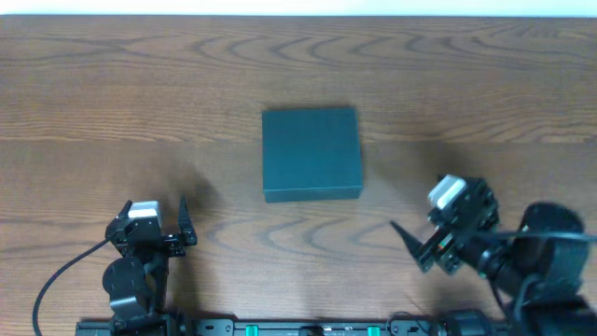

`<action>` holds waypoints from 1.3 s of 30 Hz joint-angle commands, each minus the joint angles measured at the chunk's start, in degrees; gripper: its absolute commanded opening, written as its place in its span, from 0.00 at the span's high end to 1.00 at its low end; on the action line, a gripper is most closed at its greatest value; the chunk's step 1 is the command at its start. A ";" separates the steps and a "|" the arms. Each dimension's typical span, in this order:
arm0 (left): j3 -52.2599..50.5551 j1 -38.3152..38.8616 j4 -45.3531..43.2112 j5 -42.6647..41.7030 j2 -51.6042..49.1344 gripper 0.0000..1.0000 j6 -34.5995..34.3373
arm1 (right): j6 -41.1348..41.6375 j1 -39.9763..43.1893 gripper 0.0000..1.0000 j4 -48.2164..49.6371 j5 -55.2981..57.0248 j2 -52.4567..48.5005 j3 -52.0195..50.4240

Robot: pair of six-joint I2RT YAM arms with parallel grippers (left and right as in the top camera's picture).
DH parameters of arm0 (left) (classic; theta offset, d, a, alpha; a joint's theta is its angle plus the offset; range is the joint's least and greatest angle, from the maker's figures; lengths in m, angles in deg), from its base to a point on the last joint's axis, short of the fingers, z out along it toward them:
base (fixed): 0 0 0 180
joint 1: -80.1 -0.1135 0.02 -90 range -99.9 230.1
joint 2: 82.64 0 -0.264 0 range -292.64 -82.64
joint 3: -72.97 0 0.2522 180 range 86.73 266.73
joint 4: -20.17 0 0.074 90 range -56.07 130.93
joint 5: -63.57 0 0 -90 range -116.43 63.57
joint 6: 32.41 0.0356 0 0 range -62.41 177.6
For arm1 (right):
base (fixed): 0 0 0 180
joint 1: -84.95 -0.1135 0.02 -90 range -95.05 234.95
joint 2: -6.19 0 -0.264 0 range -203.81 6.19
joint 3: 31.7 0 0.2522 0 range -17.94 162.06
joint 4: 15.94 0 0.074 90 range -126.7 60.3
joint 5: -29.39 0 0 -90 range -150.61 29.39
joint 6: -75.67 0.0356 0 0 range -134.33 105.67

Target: Pack container

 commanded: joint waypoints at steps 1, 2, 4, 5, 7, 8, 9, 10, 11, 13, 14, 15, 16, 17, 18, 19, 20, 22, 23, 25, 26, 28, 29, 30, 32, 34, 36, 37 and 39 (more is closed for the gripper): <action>-1.33 0.28 0.57 0.44 0.39 0.05 0.83 | -1.51 -0.37 0.01 4.11 0.72 7.63 -10.56; -1.33 0.28 0.55 0.44 0.39 0.05 0.83 | -1.51 -0.37 0.01 5.14 0.72 9.94 -13.35; -1.33 0.28 0.57 0.44 0.39 0.05 0.83 | -1.51 -0.37 0.01 6.78 0.70 14.84 -18.56; -1.33 0.28 0.57 0.44 0.39 0.05 0.83 | -1.51 -0.37 0.01 7.54 0.70 17.27 -20.94; -1.33 0.28 0.57 0.44 0.39 0.05 0.83 | -1.27 -0.37 0.01 8.90 0.68 23.17 -26.36; -1.33 0.28 0.55 0.44 0.39 0.05 0.83 | -0.52 -0.37 0.01 9.05 0.74 25.51 -28.35; -1.33 0.28 0.57 0.44 0.39 0.05 0.83 | -0.13 -0.37 0.01 9.05 0.72 27.47 -30.12; -1.33 0.28 0.57 0.44 0.39 0.05 0.83 | -0.13 -0.37 0.01 9.07 0.70 29.22 -31.85; -1.33 0.28 0.55 0.44 0.39 0.05 0.83 | -0.11 -0.37 0.01 9.14 0.70 30.38 -32.96; -1.33 0.28 0.57 0.44 0.39 0.05 0.83 | 0.52 -0.37 0.01 9.44 0.70 32.63 -35.15; -1.33 0.28 0.55 0.44 0.39 0.05 0.83 | 0.76 -0.37 0.01 9.46 0.70 33.33 -35.91; -1.33 0.28 0.57 0.44 0.39 0.05 0.83 | 0.92 -0.50 0.01 9.46 0.68 33.20 -36.70; -1.33 0.28 0.57 0.44 0.39 0.05 0.83 | 0.92 -0.63 0.01 9.46 0.68 33.22 -37.00; -1.33 0.28 0.57 0.44 0.39 0.05 0.83 | 0.90 -0.72 0.01 9.49 0.68 33.20 -37.33; -1.33 0.28 0.57 0.44 0.39 0.05 0.83 | 0.90 -0.76 0.01 9.49 0.68 33.22 -37.75; -1.33 0.28 0.57 0.44 0.39 0.05 0.83 | 0.90 -0.81 0.01 9.51 0.57 33.20 -38.53; -1.33 0.28 0.57 0.44 0.39 0.05 0.83 | 0.92 -0.94 0.01 9.49 0.35 33.20 -39.52; -1.33 0.28 0.57 0.44 0.39 0.05 0.83 | 1.53 -1.25 0.01 9.44 0.42 33.20 -40.63; -1.33 0.28 0.57 0.44 0.39 0.05 0.83 | 1.55 -1.44 0.01 9.70 0.42 33.20 -40.61; -1.33 0.28 0.55 0.44 0.39 0.05 0.83 | 1.53 -1.49 0.01 9.68 0.50 33.20 -40.63; -1.33 0.28 0.55 0.44 0.39 0.05 0.83 | 1.53 -1.51 0.01 9.66 0.48 33.20 -40.63; -1.33 0.28 0.57 0.44 0.39 0.05 0.83 | 1.53 -1.49 0.01 9.66 0.48 33.20 -40.63; -1.33 0.28 0.57 0.44 0.39 0.05 0.83 | 1.53 -1.49 0.01 9.64 0.48 33.20 -40.63; -1.33 0.28 0.55 0.44 0.39 0.05 0.83 | 1.53 -1.49 0.01 9.64 0.48 33.20 -40.63; -1.33 0.28 0.57 0.44 0.39 0.05 0.83 | 1.53 -1.49 0.01 9.64 0.48 33.20 -40.63; -1.33 0.28 0.57 0.44 0.39 0.05 0.83 | 1.53 -1.49 0.01 9.64 0.48 33.20 -40.63; -1.33 0.28 0.57 0.44 0.39 0.05 0.83 | 1.53 -1.49 0.01 9.64 0.48 33.20 -40.61; -1.33 0.28 0.57 0.44 0.39 0.05 0.83 | 1.53 -1.49 0.01 9.66 0.48 33.20 -40.63; -1.33 0.28 0.57 0.44 0.39 0.05 0.83 | 1.53 -1.49 0.01 9.64 0.48 33.20 -40.63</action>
